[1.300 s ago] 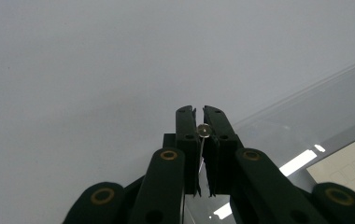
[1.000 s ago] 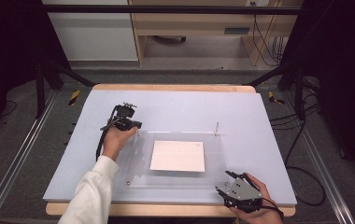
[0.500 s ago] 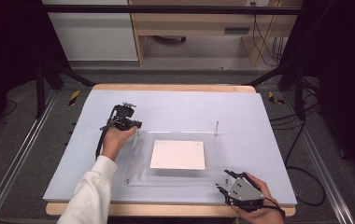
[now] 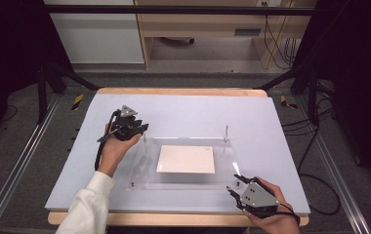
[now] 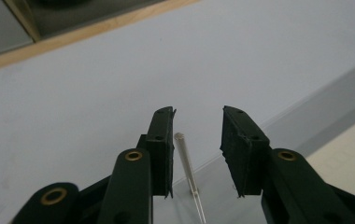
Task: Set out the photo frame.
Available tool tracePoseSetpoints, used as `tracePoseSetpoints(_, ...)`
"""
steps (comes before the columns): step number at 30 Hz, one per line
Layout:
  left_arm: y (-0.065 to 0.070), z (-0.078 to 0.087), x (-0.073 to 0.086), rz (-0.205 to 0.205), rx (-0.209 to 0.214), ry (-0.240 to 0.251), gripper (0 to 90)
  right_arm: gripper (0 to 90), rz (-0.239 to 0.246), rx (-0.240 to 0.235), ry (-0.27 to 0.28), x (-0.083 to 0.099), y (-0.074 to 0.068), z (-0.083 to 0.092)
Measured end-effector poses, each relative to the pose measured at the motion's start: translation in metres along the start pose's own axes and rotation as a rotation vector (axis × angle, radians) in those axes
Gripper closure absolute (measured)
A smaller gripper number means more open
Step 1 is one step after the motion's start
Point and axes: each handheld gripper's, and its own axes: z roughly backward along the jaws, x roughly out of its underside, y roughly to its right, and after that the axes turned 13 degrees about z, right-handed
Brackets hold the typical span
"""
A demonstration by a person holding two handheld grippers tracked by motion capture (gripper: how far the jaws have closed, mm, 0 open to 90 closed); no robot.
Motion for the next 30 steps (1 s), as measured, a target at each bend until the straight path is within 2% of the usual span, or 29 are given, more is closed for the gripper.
tracePoseSetpoints(2, 0.007, 0.025, 0.005, -0.043, 0.045, 0.051, 59.3, 54.8, -0.004, -0.001, 0.001, -0.002, 0.003, 0.001)
tracePoseSetpoints(3, 0.007, 0.025, 0.005, -0.043, 0.045, 0.051, 57.2, 54.8, -0.004, -0.001, 0.001, -0.002, 0.003, 0.001)
tracePoseSetpoints(4, 0.013, 0.041, 0.011, -0.096, 0.063, 0.056, 54.2, 55.2, -0.008, 0.001, -0.001, -0.005, 0.005, 0.002)
tracePoseSetpoints(5, 0.013, 0.041, 0.011, -0.096, 0.063, 0.056, 52.3, 55.5, -0.011, 0.0, -0.002, -0.006, 0.007, 0.002)
tracePoseSetpoints(7, 0.019, 0.057, 0.017, -0.137, 0.075, 0.073, 48.9, 56.2, -0.014, 0.001, 0.0, -0.008, 0.009, 0.003)
tracePoseSetpoints(10, 0.026, 0.081, 0.025, -0.179, 0.12, 0.117, 46.9, 56.6, -0.027, 0.002, 0.0, -0.01, 0.012, 0.004)
tracePoseSetpoints(11, 0.031, 0.093, 0.03, -0.206, 0.155, 0.123, 44.5, 57.2, -0.034, 0.004, 0.0, -0.012, 0.015, 0.004)
tracePoseSetpoints(12, 0.031, 0.093, 0.03, -0.206, 0.155, 0.123, 42.7, 57.2, -0.034, 0.004, 0.0, -0.012, 0.015, 0.004)
tracePoseSetpoints(13, 0.034, 0.098, 0.032, -0.224, 0.157, 0.119, 42.7, 57.7, -0.038, 0.006, -0.001, -0.014, 0.017, 0.005)
tracePoseSetpoints(16, 0.044, 0.111, 0.037, -0.265, 0.18, 0.132, 35.3, 58.9, -0.042, 0.006, -0.016, -0.02, 0.023, 0.006)
tracePoseSetpoints(17, 0.047, 0.115, 0.038, -0.281, 0.186, 0.137, 34.8, 59.2, -0.041, 0.007, -0.019, -0.021, 0.024, 0.006)
tracePoseSetpoints(18, 0.053, 0.123, 0.041, -0.315, 0.196, 0.126, 34.5, 59.4, -0.044, 0.008, -0.022, -0.022, 0.025, 0.006)
tracePoseSetpoints(21, 0.058, 0.13, 0.045, -0.33, 0.22, 0.13, 33.7, 59.8, -0.048, 0.009, -0.025, -0.024, 0.027, 0.007)
tracePoseSetpoints(25, 0.067, 0.143, 0.05, -0.388, 0.254, 0.125, 33.8, 60.2, -0.058, 0.008, -0.027, -0.028, 0.033, 0.007)
tracePoseSetpoints(26, 0.07, 0.149, 0.052, -0.421, 0.256, 0.125, 34.7, 60.3, -0.059, 0.005, -0.029, -0.028, 0.033, 0.007)
tracePoseSetpoints(27, 0.07, 0.149, 0.052, -0.421, 0.256, 0.125, 34.8, 60.3, -0.059, 0.004, -0.03, -0.029, 0.034, 0.007)
tracePoseSetpoints(29, 0.074, 0.152, 0.053, -0.45, 0.258, 0.119, 34.8, 60.4, -0.06, 0.004, -0.029, -0.029, 0.035, 0.007)
tracePoseSetpoints(30, 0.077, 0.153, 0.055, -0.491, 0.239, 0.114, 37.5, 60.4, -0.062, 0.003, -0.03, -0.029, 0.036, 0.007)
